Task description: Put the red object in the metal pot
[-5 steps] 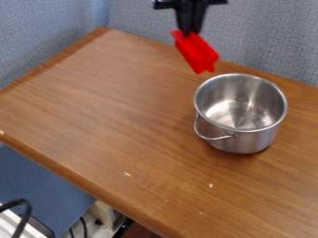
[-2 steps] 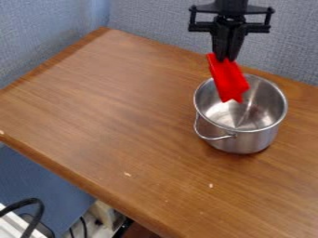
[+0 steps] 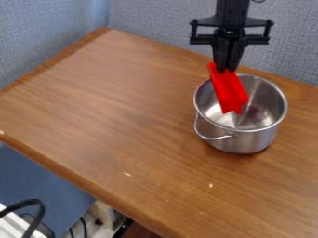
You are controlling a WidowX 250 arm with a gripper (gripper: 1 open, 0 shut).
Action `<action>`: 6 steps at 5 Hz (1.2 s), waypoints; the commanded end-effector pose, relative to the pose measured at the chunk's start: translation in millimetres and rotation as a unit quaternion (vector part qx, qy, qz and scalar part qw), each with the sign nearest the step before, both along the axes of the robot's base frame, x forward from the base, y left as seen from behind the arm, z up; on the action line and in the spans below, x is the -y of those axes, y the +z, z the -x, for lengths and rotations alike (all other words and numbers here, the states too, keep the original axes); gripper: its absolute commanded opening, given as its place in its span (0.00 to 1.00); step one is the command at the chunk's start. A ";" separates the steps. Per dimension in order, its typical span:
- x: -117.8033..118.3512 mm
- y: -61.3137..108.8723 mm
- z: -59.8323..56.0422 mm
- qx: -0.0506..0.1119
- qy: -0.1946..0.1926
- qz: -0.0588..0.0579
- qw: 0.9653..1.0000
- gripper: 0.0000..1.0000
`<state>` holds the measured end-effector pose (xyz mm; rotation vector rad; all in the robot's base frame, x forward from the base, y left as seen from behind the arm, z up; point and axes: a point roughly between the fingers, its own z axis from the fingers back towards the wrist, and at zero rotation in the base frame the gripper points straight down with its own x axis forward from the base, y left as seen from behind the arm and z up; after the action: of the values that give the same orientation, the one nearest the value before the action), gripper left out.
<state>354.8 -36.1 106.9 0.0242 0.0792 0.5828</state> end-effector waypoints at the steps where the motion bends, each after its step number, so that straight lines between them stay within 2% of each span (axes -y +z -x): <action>1: 4.7 3.6 -0.2 0.015 -0.005 0.003 1.000 0.00; 6: 9.1 -15.0 -10.2 0.007 -0.009 -0.005 1.000 0.00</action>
<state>365.6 -42.2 89.1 0.0325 0.0774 0.5657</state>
